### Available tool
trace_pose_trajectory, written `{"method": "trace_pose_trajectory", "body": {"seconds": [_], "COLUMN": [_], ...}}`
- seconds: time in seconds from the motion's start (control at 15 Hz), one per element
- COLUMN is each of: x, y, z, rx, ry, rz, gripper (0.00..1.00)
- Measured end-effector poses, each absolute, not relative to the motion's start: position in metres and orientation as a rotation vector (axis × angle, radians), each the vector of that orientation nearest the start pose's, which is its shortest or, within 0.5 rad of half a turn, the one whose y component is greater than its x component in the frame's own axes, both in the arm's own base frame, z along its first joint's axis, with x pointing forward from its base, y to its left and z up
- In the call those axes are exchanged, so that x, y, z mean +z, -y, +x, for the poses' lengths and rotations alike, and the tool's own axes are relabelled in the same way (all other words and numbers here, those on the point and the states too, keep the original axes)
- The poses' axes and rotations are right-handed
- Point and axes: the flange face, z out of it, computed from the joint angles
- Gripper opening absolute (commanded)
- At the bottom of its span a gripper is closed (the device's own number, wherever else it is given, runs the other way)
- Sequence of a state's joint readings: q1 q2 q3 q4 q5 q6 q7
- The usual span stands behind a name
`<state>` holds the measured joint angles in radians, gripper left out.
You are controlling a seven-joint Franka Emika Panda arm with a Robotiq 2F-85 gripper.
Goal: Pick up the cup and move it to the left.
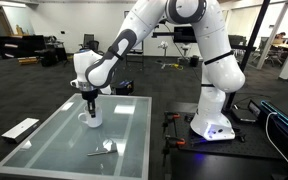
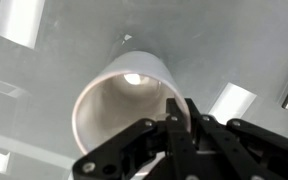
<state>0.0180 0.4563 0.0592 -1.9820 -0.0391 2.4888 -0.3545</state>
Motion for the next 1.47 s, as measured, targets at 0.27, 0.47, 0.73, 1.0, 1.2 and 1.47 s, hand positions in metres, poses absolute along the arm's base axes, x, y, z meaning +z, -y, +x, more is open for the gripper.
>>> {"method": "trace_pose_trajectory", "body": {"seconds": [0.27, 0.47, 0.73, 1.0, 1.2, 1.47], "x": [0.239, 0.236, 0.231, 0.234, 0.241, 0.261], "y": [-0.058, -0.064, -0.070, -0.075, -0.079, -0.085], "z": [0.619, 0.620, 0.619, 0.621, 0.622, 0.623], "rx": [-0.089, -0.085, -0.077, -0.102, -0.134, -0.182], "ry": [0.719, 0.729, 0.721, 0.718, 0.724, 0.729], "rz": [-3.061, -3.056, -3.055, -3.064, -3.077, -3.088], "gripper": [0.18, 0.42, 0.77, 1.00, 1.00, 1.00]}}
